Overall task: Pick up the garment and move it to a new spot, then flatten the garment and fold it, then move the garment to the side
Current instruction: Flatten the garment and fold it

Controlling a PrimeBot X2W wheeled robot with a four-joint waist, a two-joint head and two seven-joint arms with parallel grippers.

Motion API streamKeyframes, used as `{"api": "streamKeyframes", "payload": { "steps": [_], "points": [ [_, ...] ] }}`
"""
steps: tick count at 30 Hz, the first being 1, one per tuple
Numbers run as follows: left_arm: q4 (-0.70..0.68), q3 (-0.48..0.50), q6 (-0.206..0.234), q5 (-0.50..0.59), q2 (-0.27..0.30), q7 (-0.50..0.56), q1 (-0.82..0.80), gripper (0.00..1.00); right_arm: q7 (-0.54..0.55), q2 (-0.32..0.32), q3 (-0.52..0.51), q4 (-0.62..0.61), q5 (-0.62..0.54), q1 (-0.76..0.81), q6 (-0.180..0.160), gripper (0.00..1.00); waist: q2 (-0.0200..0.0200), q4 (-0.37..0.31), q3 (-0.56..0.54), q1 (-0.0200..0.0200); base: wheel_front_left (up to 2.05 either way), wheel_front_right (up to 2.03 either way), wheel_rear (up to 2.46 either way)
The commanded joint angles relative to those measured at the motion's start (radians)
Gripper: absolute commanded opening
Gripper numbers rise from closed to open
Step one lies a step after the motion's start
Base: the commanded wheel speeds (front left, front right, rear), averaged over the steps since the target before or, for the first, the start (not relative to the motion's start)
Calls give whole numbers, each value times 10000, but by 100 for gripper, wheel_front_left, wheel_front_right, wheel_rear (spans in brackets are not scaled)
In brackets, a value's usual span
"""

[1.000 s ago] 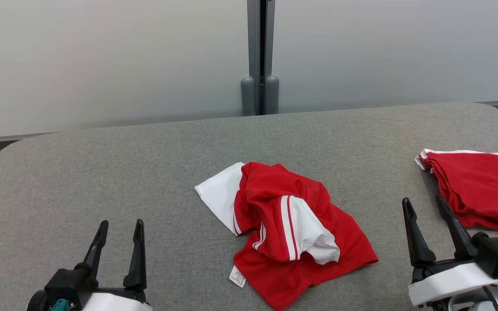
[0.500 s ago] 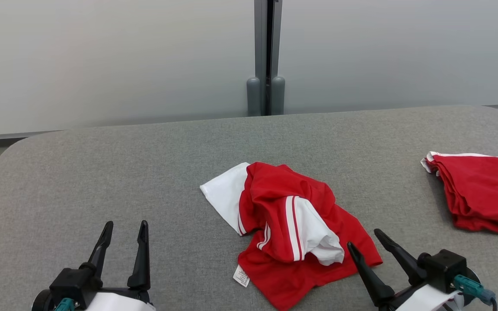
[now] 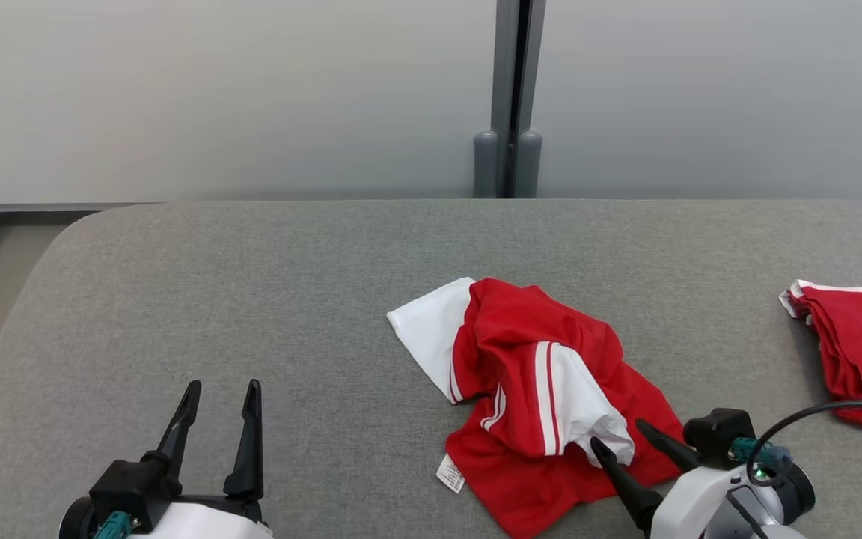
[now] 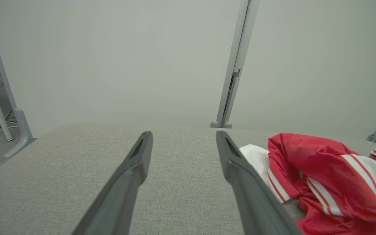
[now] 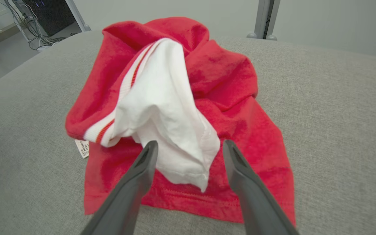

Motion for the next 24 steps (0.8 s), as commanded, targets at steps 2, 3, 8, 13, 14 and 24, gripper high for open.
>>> {"api": "streamKeyframes", "payload": {
  "steps": [2, 3, 8, 13, 14, 24],
  "points": [
    [52, 35, -75, 96, 18, -43, -188, 100, -3, -15, 14, 121, 92, -104, -2, 39, -1, 292, -18, 0, 0, 0, 0],
    [71, 36, -66, 95, 17, -43, -193, 100, -126, -28, -19, 128, 85, -127, -2, 0, -1, 375, -24, 0, 0, 0, 0],
    [122, 43, -110, 87, 4, -43, -139, 100, -702, -136, -452, 0, 12, -94, -2, 0, -1, 703, -63, 0, 0, 0, 0],
    [201, -35, -164, 99, -28, -43, -210, 100, -1104, -359, -741, -550, -117, -483, -2, 0, -1, 981, -111, 0, 0, 0, 0],
    [223, -57, -182, 99, -29, -43, -244, 100, -1139, -387, -749, -676, -117, -629, -2, 0, -1, 1054, -112, 0, 0, 0, 0],
    [320, -226, -309, 106, -251, -35, -553, 100, -706, -72, 682, -537, 376, -2893, -2, 0, -1, 2162, 263, 0, 0, 0, 0]
  ]
}}
